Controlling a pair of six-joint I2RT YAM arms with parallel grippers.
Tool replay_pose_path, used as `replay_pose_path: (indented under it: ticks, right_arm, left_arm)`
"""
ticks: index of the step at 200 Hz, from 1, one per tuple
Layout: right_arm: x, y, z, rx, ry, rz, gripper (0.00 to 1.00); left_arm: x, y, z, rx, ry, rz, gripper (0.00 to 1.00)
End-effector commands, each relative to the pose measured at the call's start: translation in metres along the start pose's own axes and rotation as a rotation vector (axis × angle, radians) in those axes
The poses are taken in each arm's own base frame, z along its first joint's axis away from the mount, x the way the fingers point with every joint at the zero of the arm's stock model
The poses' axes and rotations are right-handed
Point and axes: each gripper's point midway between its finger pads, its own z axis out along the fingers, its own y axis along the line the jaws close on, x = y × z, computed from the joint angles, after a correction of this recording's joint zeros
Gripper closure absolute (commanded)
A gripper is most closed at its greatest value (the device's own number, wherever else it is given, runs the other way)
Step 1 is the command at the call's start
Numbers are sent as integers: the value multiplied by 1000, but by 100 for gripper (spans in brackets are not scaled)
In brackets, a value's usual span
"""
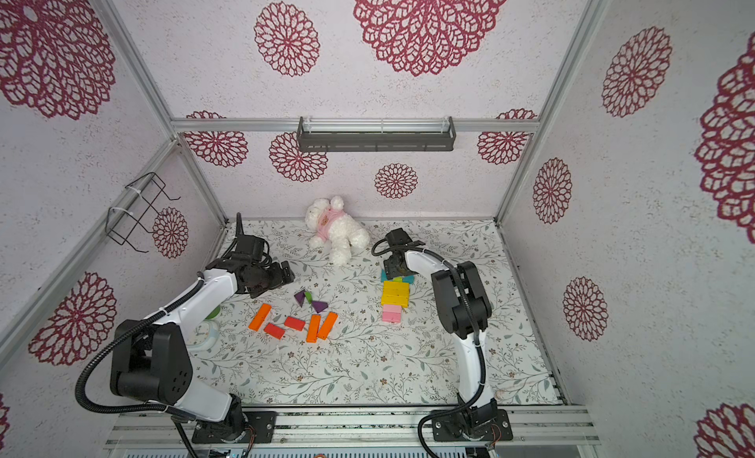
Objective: Assemble a carrot with building blocks
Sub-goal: Adjust the building block at the center of the board.
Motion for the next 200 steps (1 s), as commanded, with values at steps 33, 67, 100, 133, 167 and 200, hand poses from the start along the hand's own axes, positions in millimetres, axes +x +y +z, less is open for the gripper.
replay_pose_path:
  ticks: [33,67,100,133,167,200]
  right_arm:
    - [-13,-13,-25,16,-48,11,12]
    - [-24,-14,-38,-5,-84,39,12]
    - [-35,-16,-58,-50,-129,89,12]
    - [-30,-29,-56,-123,-120,199,11]
    - [-25,-31,-66,-191,-150,261,11]
    - [-23,-36,-106,-213,-219,285,11]
  left_arm:
    - [-12,-6,-5,23,-33,5,5]
    - [-12,-6,-6,24,-34,2,5]
    - [-12,-7,-7,24,-37,5,5]
    - [-12,-7,-8,28,-39,6,4]
    - [-12,-8,-8,31,-37,10,4]
    - [-1,-9,-4,15,11,64,8]
